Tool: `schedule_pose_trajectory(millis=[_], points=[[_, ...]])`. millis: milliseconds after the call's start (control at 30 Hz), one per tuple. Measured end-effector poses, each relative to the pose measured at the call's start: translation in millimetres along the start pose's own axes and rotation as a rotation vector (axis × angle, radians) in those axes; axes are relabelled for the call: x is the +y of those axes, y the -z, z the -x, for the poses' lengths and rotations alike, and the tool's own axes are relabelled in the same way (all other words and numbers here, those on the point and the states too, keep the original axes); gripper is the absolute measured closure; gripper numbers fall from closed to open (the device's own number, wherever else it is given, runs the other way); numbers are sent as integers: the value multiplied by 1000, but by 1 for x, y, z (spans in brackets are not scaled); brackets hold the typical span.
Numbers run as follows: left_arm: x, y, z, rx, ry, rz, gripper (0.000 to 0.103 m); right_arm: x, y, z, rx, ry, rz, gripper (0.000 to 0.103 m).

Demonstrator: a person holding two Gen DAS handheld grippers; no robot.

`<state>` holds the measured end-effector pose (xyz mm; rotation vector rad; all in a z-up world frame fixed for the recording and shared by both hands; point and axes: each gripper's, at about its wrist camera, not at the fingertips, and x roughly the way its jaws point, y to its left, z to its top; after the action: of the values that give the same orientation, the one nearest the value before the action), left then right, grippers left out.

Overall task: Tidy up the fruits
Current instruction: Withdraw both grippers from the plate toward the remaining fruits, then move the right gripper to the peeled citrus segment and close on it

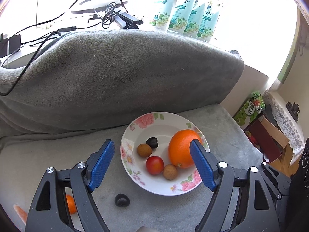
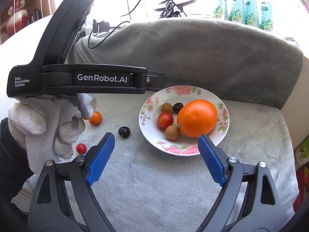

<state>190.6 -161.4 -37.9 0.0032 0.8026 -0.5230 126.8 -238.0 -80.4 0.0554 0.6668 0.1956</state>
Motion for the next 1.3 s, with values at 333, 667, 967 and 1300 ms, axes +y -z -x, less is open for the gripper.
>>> schedule_pose_trajectory(millis=[333,667,967,1300], points=[[10,8,35,-54,-26,11,23,17,1,7,-6,-15,15,13],[31,22,78,-119,-66,38,23,35,-2,9,-4,-17,38,13],[72,42,121,-165,-118,99,23,45,-5,10,-7,-60,35,13],[122,81,162,-183,-209,166,23,61,-13,-2,17,-112,58,13]])
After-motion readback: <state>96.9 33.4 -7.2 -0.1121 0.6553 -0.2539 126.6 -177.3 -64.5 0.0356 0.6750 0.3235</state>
